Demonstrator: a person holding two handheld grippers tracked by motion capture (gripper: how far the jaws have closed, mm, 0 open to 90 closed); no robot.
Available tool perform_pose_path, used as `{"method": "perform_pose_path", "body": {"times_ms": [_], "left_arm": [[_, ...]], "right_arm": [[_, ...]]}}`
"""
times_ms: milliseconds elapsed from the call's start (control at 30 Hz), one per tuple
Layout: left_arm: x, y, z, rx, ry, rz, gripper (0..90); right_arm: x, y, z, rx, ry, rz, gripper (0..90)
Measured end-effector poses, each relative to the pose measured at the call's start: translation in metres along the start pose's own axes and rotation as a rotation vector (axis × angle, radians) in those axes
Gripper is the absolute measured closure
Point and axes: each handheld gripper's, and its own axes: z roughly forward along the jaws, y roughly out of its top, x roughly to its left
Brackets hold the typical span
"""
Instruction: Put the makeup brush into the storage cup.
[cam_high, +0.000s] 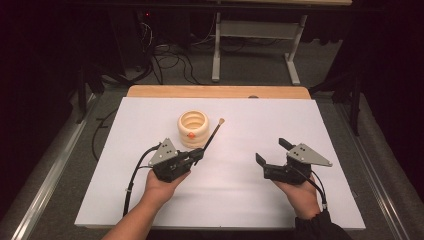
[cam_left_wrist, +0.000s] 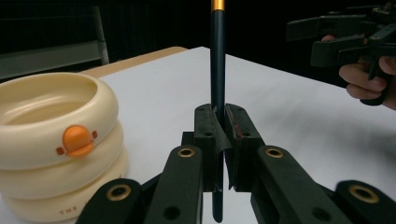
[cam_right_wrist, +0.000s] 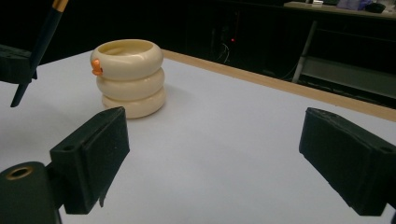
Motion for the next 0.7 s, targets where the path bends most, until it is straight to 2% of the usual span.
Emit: {"method": "perform_pose_path", "body": {"times_ms": [400,700], "left_arm": [[-0.008,0.006,0.013,-0.01,-0.02,0.013,84.8],[-0.02,0.007,0.032,-0.036,-0.053,0.02,84.8]], "right_arm": [[0.002,0.0,-0.001,-0.005,0.009,-0.006,9.9],[0.003,0.0,-0.001,-0.007,0.01,-0.004,10.0]]}}
